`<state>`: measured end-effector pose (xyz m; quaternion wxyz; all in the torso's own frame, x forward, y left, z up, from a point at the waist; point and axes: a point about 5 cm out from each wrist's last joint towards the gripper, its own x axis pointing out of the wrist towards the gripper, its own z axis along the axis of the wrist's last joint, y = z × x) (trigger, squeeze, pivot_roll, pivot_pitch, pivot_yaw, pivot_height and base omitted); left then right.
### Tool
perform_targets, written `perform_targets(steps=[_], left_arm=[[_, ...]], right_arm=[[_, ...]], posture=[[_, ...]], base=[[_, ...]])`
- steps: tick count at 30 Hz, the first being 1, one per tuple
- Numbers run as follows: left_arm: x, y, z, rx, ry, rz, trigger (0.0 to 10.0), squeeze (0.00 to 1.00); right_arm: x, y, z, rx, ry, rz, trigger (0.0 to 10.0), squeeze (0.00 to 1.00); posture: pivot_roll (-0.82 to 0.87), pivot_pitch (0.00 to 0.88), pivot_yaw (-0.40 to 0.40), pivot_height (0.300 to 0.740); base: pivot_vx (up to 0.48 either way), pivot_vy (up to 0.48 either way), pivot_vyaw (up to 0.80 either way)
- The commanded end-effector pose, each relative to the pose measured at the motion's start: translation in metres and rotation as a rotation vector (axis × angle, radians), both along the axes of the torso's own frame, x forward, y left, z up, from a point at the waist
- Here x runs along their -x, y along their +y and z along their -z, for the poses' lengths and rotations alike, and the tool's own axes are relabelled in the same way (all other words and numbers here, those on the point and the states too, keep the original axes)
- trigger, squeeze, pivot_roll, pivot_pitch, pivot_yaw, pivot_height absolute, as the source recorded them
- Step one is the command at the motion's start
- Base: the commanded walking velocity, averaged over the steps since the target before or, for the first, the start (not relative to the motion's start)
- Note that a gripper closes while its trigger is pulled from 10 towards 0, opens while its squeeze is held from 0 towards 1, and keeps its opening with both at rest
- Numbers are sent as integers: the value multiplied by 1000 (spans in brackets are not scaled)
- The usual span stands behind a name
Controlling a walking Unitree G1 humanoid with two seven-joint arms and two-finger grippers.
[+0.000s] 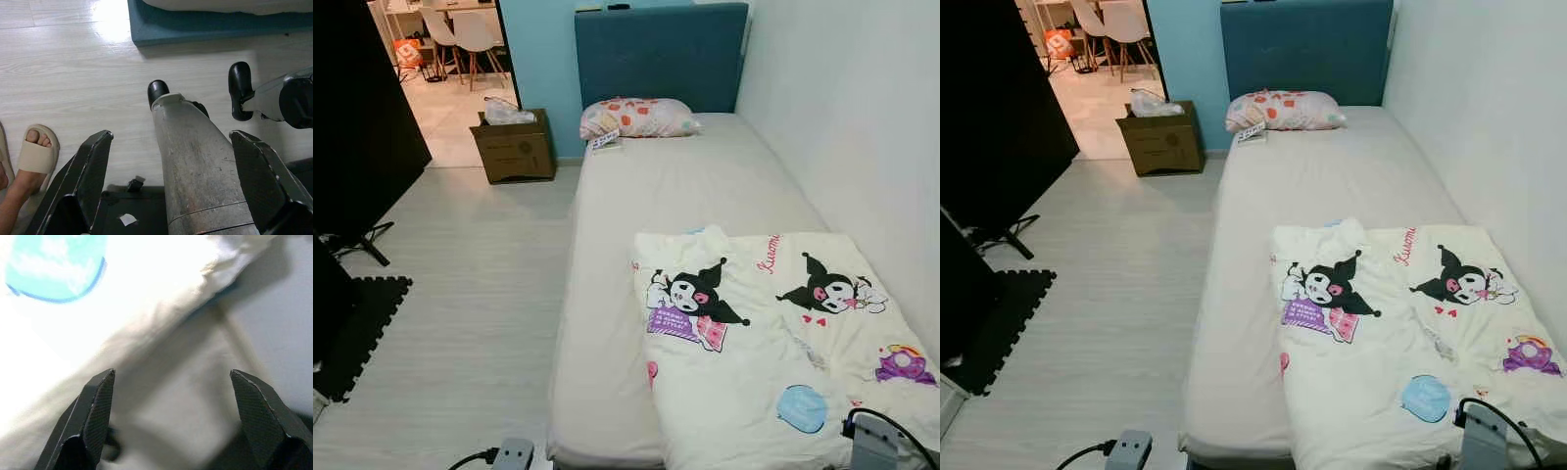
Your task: Clean up the room
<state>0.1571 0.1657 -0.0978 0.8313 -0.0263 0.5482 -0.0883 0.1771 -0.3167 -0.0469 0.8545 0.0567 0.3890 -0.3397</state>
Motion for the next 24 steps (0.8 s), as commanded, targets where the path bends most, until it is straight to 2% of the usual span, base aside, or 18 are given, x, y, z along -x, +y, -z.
perform_targets(steps=[1,3,8,9,16,17,21,24], left_arm=[[-2,3,-1,-1,-19,-15,10000,0],[-5,4,-2,5,-34,-29,10000,0],[-8,5,-4,5,-44,-35,10000,0],[-9,8,-4,4,-51,-46,10000,0],[-8,16,-5,-8,-49,-45,10000,0],[-7,19,-5,-11,-48,-44,10000,0],[-7,23,-5,-18,-48,-50,10000,0],[-6,26,-5,-22,-46,-51,10000,0]], right_arm=[[-9,-2,-6,-68,-126,83,10000,0],[-13,-3,-9,-126,-202,152,10000,0],[-13,-4,-10,-172,-250,208,10000,0],[-14,-5,-11,-229,-320,272,10000,0],[-19,-5,-14,-282,-407,325,10000,0],[-22,-5,-16,-304,-445,335,10000,0],[-28,-3,-19,-325,-487,329,10000,0],[-34,-1,-23,-361,-569,341,10000,0]], posture=[[-92,25,37,691],[-90,26,37,681],[-83,26,36,671],[-74,27,40,661],[-59,28,55,636],[-50,27,61,626],[-45,36,67,611],[-43,37,72,606]], base=[[0,0,0],[0,0,0],[0,0,0],[0,0,0],[0,0,0],[0,0,0],[0,0,0],[0,0,0]])
